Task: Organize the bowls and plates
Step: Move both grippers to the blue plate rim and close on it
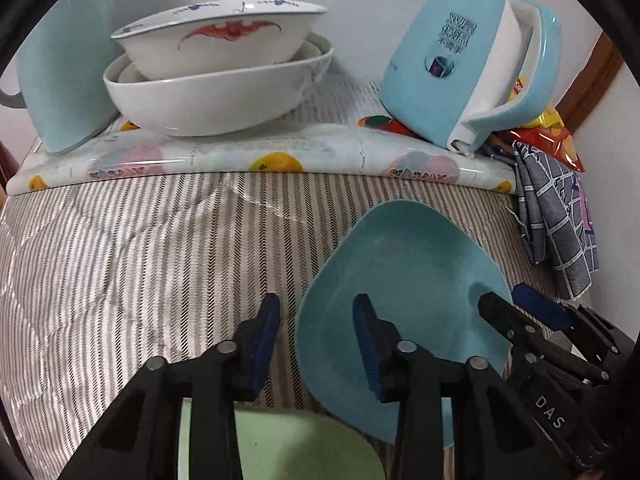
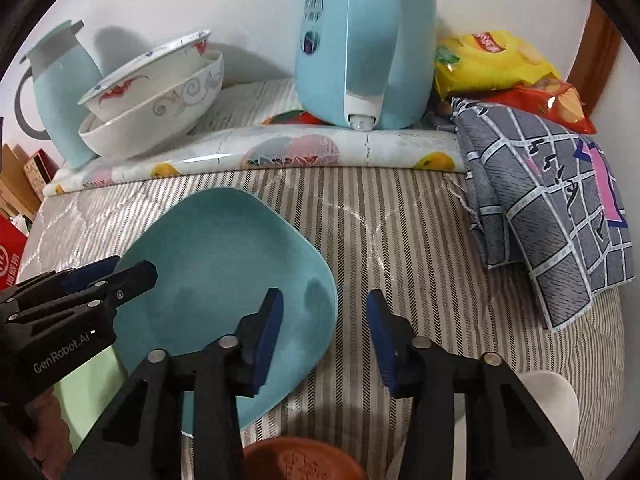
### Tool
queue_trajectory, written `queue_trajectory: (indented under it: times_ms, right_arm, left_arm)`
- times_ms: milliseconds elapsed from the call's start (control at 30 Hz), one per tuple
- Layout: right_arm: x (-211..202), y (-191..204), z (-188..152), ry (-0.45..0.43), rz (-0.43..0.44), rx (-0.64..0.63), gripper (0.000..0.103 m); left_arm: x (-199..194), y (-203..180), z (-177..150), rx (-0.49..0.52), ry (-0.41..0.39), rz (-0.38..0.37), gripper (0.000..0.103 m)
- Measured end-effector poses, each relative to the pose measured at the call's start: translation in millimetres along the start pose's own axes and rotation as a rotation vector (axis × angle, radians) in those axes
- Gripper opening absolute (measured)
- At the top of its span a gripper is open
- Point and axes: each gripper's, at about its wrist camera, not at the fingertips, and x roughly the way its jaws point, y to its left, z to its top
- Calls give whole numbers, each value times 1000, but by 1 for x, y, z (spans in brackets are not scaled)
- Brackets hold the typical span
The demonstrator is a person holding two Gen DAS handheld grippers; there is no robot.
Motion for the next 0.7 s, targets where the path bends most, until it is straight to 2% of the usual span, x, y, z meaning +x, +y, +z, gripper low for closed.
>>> queue_trajectory:
  times_ms: [167, 233, 300, 500, 700]
  right_arm:
    - [14, 2, 1, 38, -5, -11, 31]
    - [17, 4, 1, 48, -1, -16, 23]
    - [19, 5, 1, 45, -29, -24, 20]
    - [14, 0, 2, 12, -31, 3, 12]
    - [-11, -9, 2, -44, -18, 32, 11]
  left_arm:
    - [10, 0, 1, -4, 17, -18, 21]
    - [12, 0, 1, -3, 18, -14, 18]
    - [13, 1, 1, -2, 9, -8, 15]
    - [3, 6, 3, -10, -28, -19, 11]
    - [-22, 2, 4, 3, -83, -28, 11]
